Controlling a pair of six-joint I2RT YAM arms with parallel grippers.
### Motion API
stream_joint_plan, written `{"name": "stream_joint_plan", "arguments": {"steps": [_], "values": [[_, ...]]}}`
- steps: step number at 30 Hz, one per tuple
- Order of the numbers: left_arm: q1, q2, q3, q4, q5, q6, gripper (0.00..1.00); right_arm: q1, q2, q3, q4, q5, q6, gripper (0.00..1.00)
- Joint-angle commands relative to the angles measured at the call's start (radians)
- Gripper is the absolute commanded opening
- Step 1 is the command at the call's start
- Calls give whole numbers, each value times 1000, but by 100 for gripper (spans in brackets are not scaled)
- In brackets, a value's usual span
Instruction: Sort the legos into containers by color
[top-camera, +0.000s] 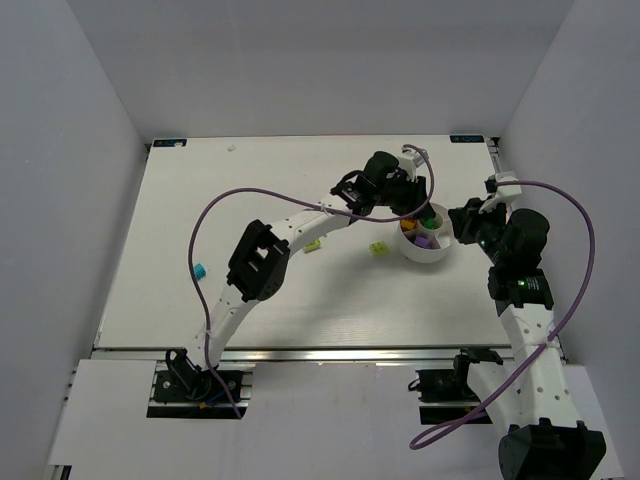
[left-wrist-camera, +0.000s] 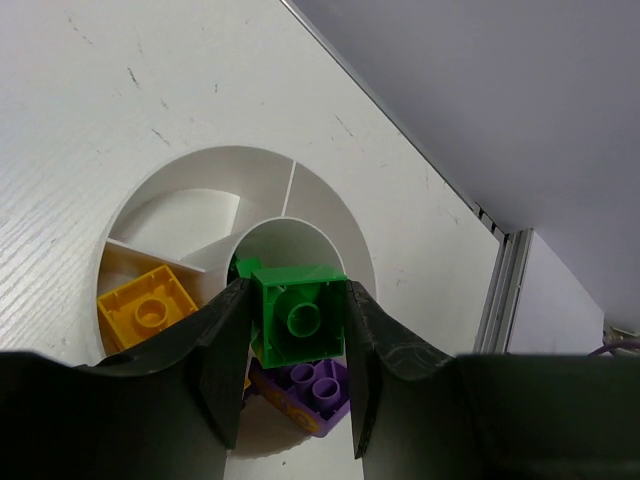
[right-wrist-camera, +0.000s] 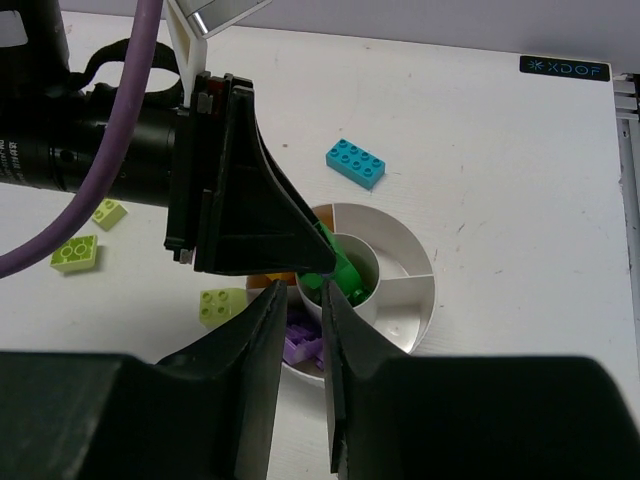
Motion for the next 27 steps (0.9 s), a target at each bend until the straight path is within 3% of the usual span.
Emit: {"name": "stream_joint_plan", "arguments": {"steps": [1, 4, 5, 9, 12, 19, 21, 24, 25, 27], "values": [[-4, -6, 49, 29, -5, -17, 19, -7, -17, -2, 52, -4, 5, 26], [-4, 2, 53, 24, -12, -17, 31, -7, -15, -2, 52, -9, 5, 27], [-4, 5, 55, 21, -15, -16, 42, -7, -15, -4, 52, -10, 5, 27], [-4, -4, 55, 29, -18, -13, 56, -7, -17, -4, 52, -17, 3, 31], [-4, -13, 58, 38, -19, -13, 62, -7, -17, -7, 52, -35, -6, 36], [-4, -56, 69, 24, -27, 3, 64, -7, -15, -5, 38, -150, -58, 48], [5, -81, 60, 15, -36, 12, 60, -8, -14, 2, 10, -228, -128, 54], [36, -191, 9, 23, -59, 10, 34, -8, -3, 30, -54, -429, -272, 64], [47, -231, -46, 11, -83, 15, 19, -7, 2, 39, -135, -495, -423, 65], [65, -378, -119, -34, -169, 62, 5, -2, 25, 64, -230, -667, -583, 68]]}}
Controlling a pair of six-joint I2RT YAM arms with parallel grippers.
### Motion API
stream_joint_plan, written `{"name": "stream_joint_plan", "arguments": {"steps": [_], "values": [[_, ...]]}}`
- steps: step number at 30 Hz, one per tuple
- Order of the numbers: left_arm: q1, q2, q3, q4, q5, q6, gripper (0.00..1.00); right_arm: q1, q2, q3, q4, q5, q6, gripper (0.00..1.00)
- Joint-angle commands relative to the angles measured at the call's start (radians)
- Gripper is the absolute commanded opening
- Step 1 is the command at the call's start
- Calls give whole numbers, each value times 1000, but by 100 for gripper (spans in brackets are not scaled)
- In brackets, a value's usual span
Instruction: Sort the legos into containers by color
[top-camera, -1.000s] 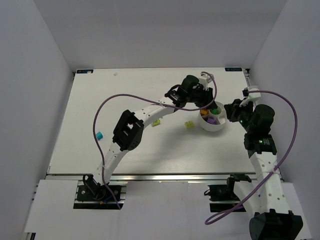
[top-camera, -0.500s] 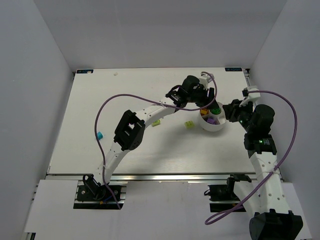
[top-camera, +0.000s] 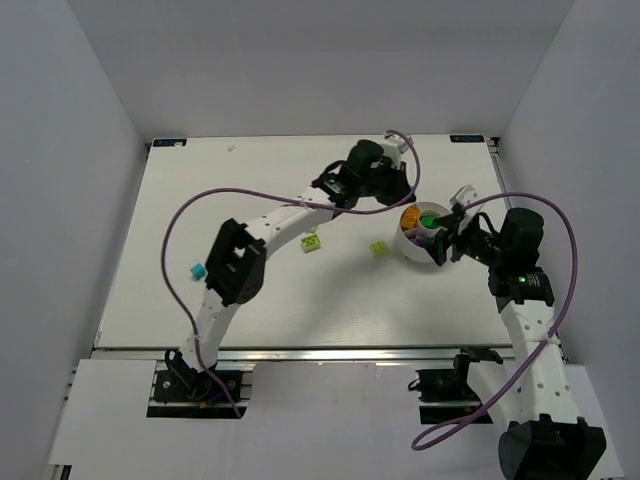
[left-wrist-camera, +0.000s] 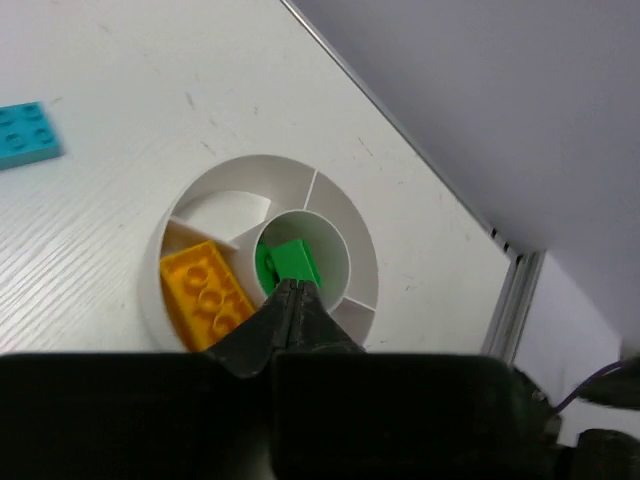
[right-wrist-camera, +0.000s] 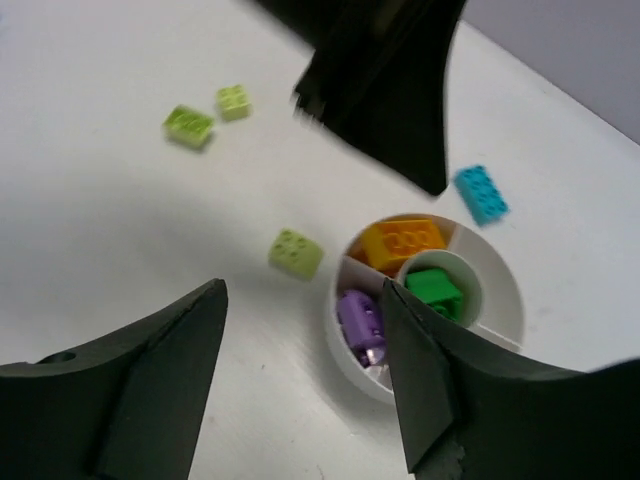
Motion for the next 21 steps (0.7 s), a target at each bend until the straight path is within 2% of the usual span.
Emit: {"name": "stream_joint_plan", "arguments": {"steps": [1, 2, 3, 4, 5, 6, 7, 9, 11, 12, 15, 18, 21], "values": [[60, -329, -156, -38, -126, 61, 0, 5, 28, 71, -266, -330, -481, 69], [71, -392, -220, -67, -159, 87, 0, 7, 49, 84, -334, -406, -591, 71], [82, -519, -286, -82, -223, 102, 0, 7, 65, 95, -400, -428, -702, 75], [102, -586, -420, -101, -256, 114, 0, 13, 83, 120, -525, -436, -820, 78], [112, -650, -490, -136, -291, 139, 17, 19, 132, 135, -591, -430, -1043, 85], [122, -781, -557, -156, -366, 156, 32, 25, 166, 153, -642, -415, -1133, 86], [132, -845, -698, -188, -437, 194, 50, 71, 254, 202, -743, -370, -1298, 87], [132, -1027, -827, -223, -521, 235, 82, 115, 347, 276, -788, -313, -1336, 87], [132, -1136, -1005, -271, -543, 281, 88, 193, 465, 374, -788, -191, -1339, 85], [132, -1248, -1063, -277, -564, 292, 92, 212, 496, 399, -766, -149, -1312, 85], [132, -1394, -1264, -270, -617, 302, 95, 315, 591, 451, -690, 4, -1246, 85], [132, -1538, -1390, -230, -707, 299, 98, 402, 726, 598, -725, 110, -1183, 82], [132, -1631, -1400, -214, -713, 288, 98, 458, 855, 686, -742, 230, -1140, 80]]}}
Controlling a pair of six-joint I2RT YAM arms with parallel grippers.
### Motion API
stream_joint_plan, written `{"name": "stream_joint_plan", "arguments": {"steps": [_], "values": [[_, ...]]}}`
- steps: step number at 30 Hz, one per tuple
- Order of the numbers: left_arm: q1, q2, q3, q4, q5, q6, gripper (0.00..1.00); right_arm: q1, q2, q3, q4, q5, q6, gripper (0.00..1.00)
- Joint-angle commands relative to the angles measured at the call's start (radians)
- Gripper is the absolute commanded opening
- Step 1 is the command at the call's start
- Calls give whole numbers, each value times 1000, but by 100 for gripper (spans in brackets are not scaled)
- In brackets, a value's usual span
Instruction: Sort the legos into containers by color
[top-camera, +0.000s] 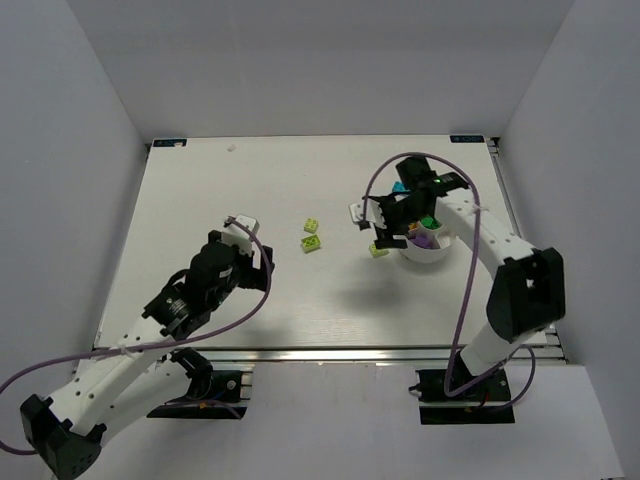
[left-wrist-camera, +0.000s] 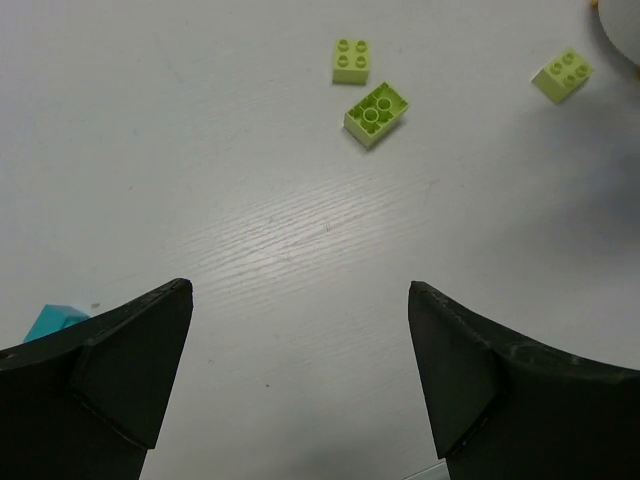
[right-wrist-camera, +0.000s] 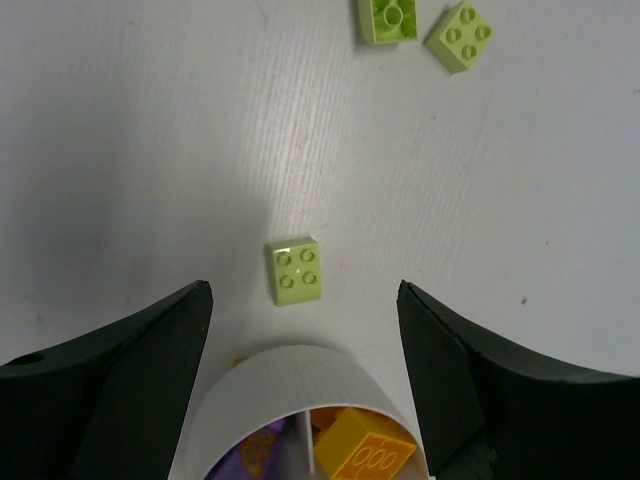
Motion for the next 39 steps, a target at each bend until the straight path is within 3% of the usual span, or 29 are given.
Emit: {"name": "stream_joint_plan", "arguments": {"steps": [1, 10, 22, 30, 33, 34, 35, 37, 39], "values": [[-2, -103, 2, 47, -76, 14, 98, 60, 119, 95, -28, 218, 59, 80], [-2, -134, -13, 46, -82, 22, 98, 147, 274, 115, -1, 435, 75, 78], [-2, -146, -18, 46, -93, 25, 98, 167, 400, 143, 48, 526, 93, 76], [-2, -148, -21, 46, -107, 25, 98, 172, 462, 182, 16, 552, 100, 53], [-2, -146, -21, 46, -108, 25, 98, 169, 456, 181, 3, 541, 98, 37], [-2, -145, -21, 46, -108, 25, 98, 169, 448, 181, 3, 523, 98, 20], [-2, -145, -23, 46, -110, 23, 98, 172, 439, 179, 11, 506, 107, 14], [-2, -146, -23, 47, -107, 20, 98, 164, 381, 198, 23, 392, 138, 4], [-2, -146, -27, 53, -94, 22, 98, 158, 329, 234, 26, 261, 237, 1]]}}
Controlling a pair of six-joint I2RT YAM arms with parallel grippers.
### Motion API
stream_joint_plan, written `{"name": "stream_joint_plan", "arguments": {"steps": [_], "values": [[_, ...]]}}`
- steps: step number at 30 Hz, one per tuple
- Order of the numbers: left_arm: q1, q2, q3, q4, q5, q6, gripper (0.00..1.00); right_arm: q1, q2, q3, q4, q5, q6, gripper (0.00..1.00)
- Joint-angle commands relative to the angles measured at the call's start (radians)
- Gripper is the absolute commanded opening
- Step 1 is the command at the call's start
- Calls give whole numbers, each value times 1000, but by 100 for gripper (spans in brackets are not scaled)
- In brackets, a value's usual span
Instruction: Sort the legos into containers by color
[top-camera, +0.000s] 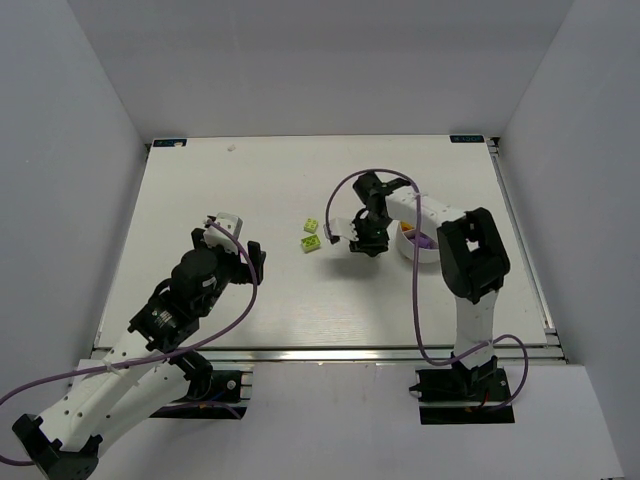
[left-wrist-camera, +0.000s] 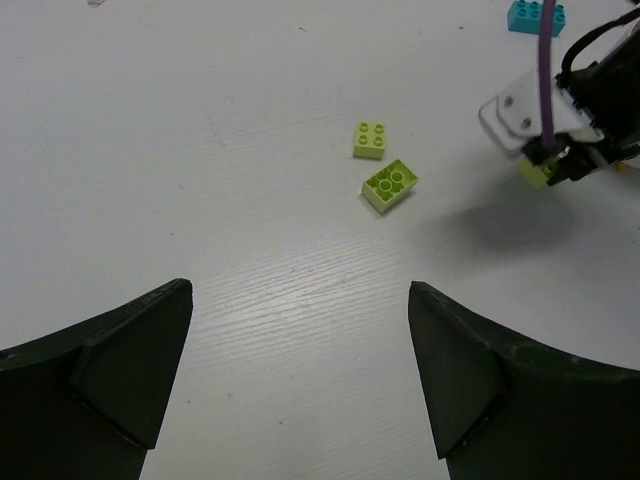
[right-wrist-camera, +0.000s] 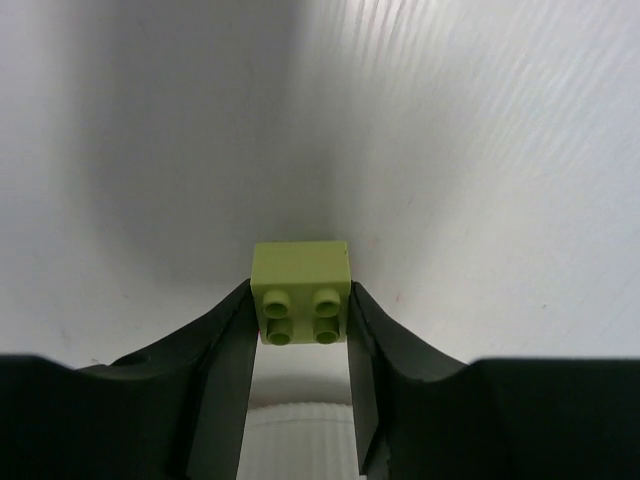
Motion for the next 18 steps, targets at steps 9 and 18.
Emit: {"name": "stream_joint_plan", "arguments": {"steps": [9, 18], "values": [[-2, 74, -3, 17, 34, -30, 95, -223, -616, -175, 481, -600, 751, 0], [-2, 82, -7, 22, 34, -32, 94, -487, -999, -590, 700, -471, 982, 0]]}}
